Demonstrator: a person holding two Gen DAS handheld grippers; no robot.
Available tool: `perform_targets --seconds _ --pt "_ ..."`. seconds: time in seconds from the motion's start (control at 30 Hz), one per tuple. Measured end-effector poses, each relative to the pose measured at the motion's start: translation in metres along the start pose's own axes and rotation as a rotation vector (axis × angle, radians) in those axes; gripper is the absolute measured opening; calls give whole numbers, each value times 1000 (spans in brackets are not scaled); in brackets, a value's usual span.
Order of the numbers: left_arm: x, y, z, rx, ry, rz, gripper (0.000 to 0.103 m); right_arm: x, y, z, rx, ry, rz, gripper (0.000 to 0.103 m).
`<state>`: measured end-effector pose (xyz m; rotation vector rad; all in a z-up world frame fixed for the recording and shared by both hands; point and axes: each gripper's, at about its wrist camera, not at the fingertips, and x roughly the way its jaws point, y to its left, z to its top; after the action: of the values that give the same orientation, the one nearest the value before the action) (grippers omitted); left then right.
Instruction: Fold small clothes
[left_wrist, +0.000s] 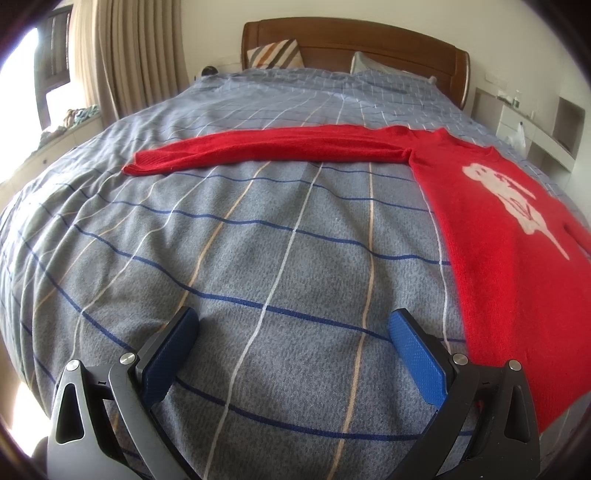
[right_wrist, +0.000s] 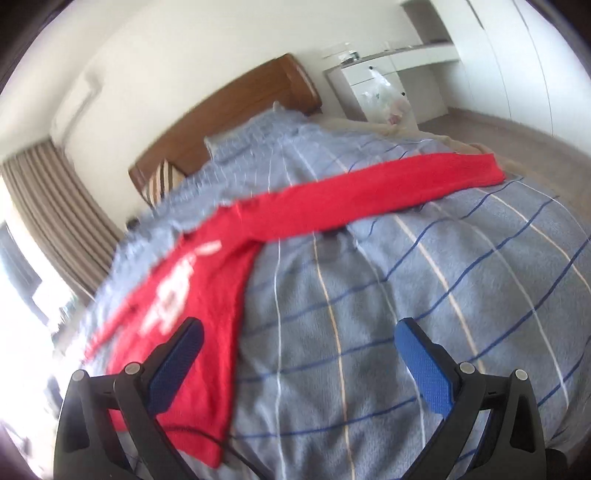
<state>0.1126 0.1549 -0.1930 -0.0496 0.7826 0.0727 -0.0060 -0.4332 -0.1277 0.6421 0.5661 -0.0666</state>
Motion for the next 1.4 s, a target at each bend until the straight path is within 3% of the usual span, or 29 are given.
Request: perform_targets --seconds 0.1,0.2,0.3,0.37,0.43,0.6,0.67,0.73,0.8,0.87,1.0,1.1,1.23,1.4 --pt "2 -3 -1 0 -3 9 103 0 -40 56 203 -40 86 99" --pt "2 -3 0 0 -2 7 103 27 -87 92 406 -5 90 84" --pt "3 -3 -2 3 -2 3 103 54 -136 99 626 24 73 74" --pt "4 -4 -2 5 -3 5 103 59 -160 99 726 -11 25 57" --pt "6 -5 -1 8 -6 10 103 65 -177 99 807 -43 9 47" --pt "4 -7 -6 13 -16 21 103 85 -189 117 790 -74 -50 33" --pt "4 -6 -7 13 -17 21 103 95 -188 122 765 -69 -90 15" --pt "4 -6 -7 13 -17 21 103 99 -183 128 722 -57 -149 5" --pt "4 -6 -7 13 -17 20 103 92 -162 144 612 -82 -208 5" --pt "4 -6 -7 13 -17 21 103 85 -119 169 451 -123 -206 5" --pt "5 -5 -7 8 -14 20 103 86 12 209 104 -143 -90 5" --pt "5 -4 -6 4 -12 17 103 111 115 213 -90 -86 29 5" --pt "4 -4 -7 4 -15 17 103 165 238 174 -311 10 112 5" --pt "4 -4 -7 7 -19 14 103 245 320 80 -469 145 87 9"
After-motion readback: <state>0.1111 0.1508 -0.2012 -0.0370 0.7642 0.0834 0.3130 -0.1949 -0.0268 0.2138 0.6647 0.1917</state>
